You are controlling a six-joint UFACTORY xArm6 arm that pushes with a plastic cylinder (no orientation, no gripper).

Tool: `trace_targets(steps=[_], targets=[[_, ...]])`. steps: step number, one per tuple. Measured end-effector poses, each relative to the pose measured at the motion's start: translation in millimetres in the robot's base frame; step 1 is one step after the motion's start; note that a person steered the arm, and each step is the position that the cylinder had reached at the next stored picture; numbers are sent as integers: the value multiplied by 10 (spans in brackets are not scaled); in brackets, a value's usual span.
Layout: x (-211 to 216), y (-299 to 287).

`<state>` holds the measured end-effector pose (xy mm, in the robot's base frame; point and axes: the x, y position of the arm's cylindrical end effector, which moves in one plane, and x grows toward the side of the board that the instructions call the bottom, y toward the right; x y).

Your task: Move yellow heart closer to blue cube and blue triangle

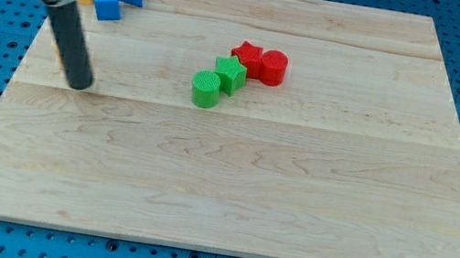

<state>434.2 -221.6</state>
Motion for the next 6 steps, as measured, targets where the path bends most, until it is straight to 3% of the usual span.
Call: trace_targets(steps=[2, 6], targets=[[-986, 91], [-1408, 136]])
